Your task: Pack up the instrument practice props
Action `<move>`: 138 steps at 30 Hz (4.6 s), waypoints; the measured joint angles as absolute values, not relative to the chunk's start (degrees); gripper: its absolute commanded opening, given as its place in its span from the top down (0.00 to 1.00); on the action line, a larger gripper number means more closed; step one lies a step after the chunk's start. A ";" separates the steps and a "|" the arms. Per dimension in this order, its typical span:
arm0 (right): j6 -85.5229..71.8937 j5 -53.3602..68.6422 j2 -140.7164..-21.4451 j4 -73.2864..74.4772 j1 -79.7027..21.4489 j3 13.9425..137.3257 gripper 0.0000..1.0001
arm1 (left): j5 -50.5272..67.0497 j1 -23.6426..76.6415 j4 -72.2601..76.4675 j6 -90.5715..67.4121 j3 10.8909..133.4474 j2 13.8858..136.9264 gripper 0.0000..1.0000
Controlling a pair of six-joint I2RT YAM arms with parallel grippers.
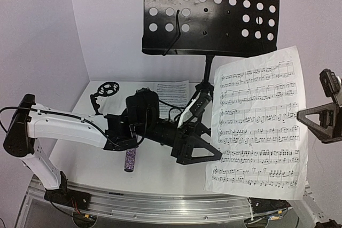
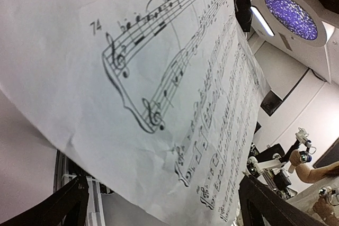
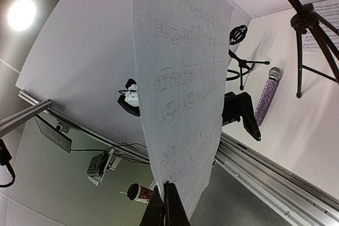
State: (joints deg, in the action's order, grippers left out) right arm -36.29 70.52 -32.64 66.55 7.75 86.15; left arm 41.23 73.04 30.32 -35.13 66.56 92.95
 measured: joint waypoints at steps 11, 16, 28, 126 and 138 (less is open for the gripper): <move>-36.21 70.50 -32.62 65.79 7.75 85.26 1.00 | 39.85 75.03 30.78 -36.35 71.08 95.50 1.00; -35.85 69.80 -32.45 65.63 7.75 82.61 0.69 | 37.47 75.52 28.73 -27.56 66.67 91.20 1.00; -34.66 64.17 -29.64 65.90 7.75 77.48 0.39 | 26.95 74.99 11.17 3.45 43.19 73.39 1.00; -10.92 43.75 -83.59 62.11 7.75 92.97 0.33 | 42.34 19.61 -45.56 11.02 143.18 156.84 1.00; -14.43 43.32 -82.28 60.36 7.73 90.50 0.32 | 54.28 18.96 -48.01 17.93 138.93 153.15 1.00</move>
